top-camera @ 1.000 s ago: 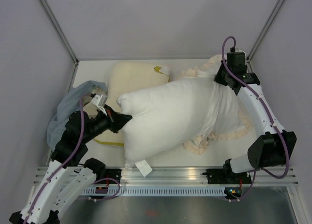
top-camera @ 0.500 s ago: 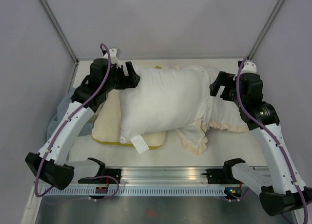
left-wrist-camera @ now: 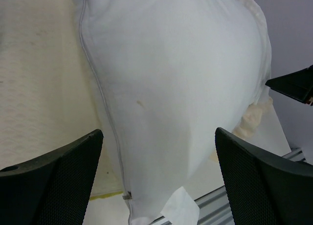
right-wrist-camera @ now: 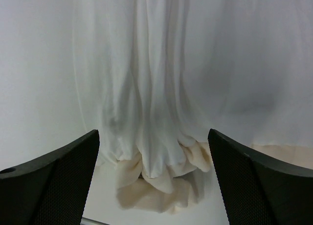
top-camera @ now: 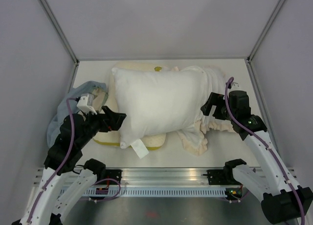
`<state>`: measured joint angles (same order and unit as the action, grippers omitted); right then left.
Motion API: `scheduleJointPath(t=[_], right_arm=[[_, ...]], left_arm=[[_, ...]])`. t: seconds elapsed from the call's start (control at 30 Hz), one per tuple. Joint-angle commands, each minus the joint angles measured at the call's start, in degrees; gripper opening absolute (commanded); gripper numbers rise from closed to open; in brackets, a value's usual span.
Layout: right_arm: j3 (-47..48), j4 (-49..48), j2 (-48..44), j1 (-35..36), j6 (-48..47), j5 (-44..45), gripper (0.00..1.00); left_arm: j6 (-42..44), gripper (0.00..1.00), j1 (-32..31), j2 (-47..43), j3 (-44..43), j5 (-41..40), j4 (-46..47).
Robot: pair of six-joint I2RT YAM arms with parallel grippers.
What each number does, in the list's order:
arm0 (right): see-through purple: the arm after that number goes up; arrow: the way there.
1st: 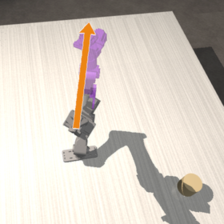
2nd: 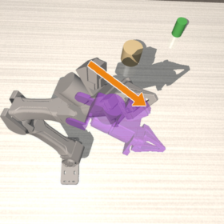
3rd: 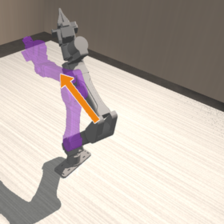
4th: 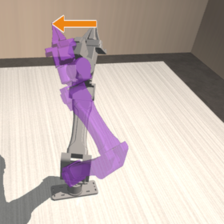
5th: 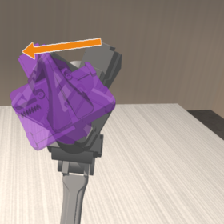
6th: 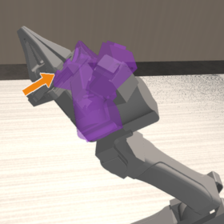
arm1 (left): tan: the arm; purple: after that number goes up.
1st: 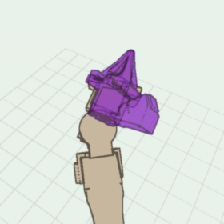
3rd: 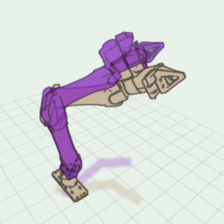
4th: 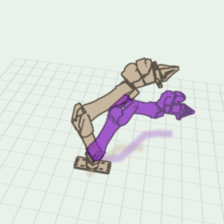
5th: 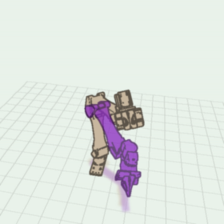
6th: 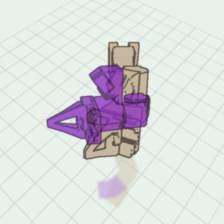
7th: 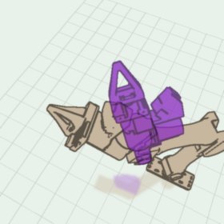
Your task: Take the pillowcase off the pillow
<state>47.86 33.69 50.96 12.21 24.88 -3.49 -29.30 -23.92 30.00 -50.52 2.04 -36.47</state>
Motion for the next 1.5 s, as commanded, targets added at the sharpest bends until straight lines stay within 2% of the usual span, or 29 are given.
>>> scheduleJointPath(t=[0.0,0.03,0.17,0.4,0.53,0.6,0.7,0.73,0.77,0.8,0.9,1.0,1.1,1.3,1.33,1.37,1.47], right_arm=[[-0.9,-4.3,0.9,0.0,1.7,-3.3,0.98],[-1.1,-4.7,1.2,0.0,1.9,-3.5,0.98],[-1.7,-5.7,1.0,0.1,2.8,-4.1,0.98],[-1.2,-5.0,-0.6,-0.1,3.0,-3.6,0.98],[-0.9,-5.0,-0.1,0.0,3.1,-3.8,0.98],[-1.1,-5.0,0.1,0.0,3.3,-3.8,0.98],[-1.3,-3.9,-0.3,0.0,3.1,-2.6,0.98],[-1.4,-3.6,-0.6,0.0,3.0,-2.1,0.98],[-1.4,-3.3,-0.9,0.1,3.0,-1.4,0.98],[-1.4,-2.6,-1.1,0.0,2.9,-1.3,0.98],[-2.1,-2.6,-2.4,0.1,3.6,-4.1,0.93],[-3.6,-2.6,-4.2,0.3,4.4,-7.1,0.86],[-5.5,-3.0,-5.4,1.1,4.9,-8.5,0.81],[-8.2,-7.1,-1.8,2.3,5.6,-7.9,0.75],[-8.5,-7.5,-0.7,2.4,5.8,-7.7,0.66],[-8.6,-8.6,-0.1,2.5,6.0,-7.3,0.61],[-9.7,-10.8,2.2,2.7,6.2,-5.9,0.57]], left_arm=[[-4.1,1.00,-0.1,-2.7,2.9,2.2,-4.3],[-5.0,1.00,-0.1,-3.5,3.8,5.0,-4.7],[-7.5,1.00,-0.2,-4.8,8.6,8.1,-5.4],[-12.6,1.00,-0.2,-5.0,11.1,12.7,-4.9],[-16.2,0.99,-0.2,-5.0,19.8,25.9,5.6],[-17.5,0.93,-0.2,-4.5,21.6,28.3,11.2],[-16.3,0.49,-0.2,-4.9,21.5,27.5,13.4],[-16.0,0.24,-0.2,-5.4,20.1,24.9,13.4],[-15.6,0.09,-0.2,-5.4,19.2,23.6,13.2],[-14.9,0.02,-0.2,-5.3,18.2,22.1,12.3],[-13.8,0.02,-0.2,-3.7,13.8,18.0,12.8],[-12.5,0.02,-0.2,0.0,9.5,17.4,13.1],[-11.9,0.02,-0.2,3.5,6.4,18.2,14.1],[-13.2,0.02,-0.2,6.0,5.4,21.2,18.2],[-13.2,0.02,-0.2,6.2,5.3,21.3,18.2],[-13.2,0.02,-0.2,6.3,5.1,21.3,18.0],[-12.8,0.02,-0.2,6.4,3.4,21.2,17.3]])
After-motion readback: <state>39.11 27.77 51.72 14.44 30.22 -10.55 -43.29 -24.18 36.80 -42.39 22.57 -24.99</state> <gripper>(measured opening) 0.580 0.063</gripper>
